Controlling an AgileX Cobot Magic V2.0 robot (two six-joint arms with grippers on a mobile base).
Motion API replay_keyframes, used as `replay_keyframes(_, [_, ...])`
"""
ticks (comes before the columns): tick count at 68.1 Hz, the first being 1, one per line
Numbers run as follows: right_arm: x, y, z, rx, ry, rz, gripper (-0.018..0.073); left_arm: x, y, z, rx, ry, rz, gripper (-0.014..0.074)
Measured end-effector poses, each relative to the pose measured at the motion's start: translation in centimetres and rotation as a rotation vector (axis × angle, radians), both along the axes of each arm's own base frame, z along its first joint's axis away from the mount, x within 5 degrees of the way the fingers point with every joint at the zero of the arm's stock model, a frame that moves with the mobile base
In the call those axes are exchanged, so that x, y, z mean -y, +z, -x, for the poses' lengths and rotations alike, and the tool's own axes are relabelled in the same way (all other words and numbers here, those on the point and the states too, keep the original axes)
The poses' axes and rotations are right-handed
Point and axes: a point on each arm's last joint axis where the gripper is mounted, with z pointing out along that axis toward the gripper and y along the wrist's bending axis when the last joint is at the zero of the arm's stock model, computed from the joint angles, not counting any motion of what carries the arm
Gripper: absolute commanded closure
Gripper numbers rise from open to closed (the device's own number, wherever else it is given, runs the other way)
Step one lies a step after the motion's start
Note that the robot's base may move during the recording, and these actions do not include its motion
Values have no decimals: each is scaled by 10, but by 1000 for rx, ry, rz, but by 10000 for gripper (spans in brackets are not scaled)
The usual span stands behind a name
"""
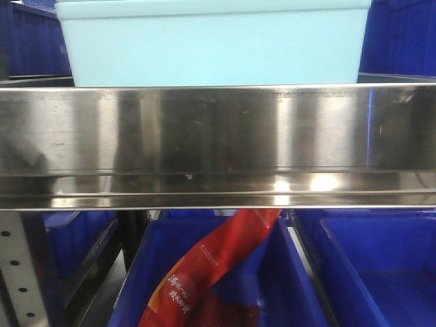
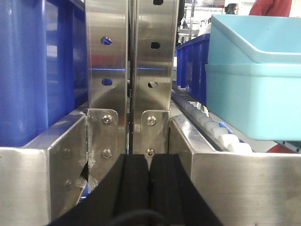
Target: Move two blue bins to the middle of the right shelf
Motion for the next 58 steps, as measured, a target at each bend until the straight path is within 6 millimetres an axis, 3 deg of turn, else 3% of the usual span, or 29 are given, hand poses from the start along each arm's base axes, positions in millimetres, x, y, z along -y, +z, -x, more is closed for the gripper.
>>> replay_keyframes(58, [0,0,0,2,0,0,721,0,0,0,0,0,0,707])
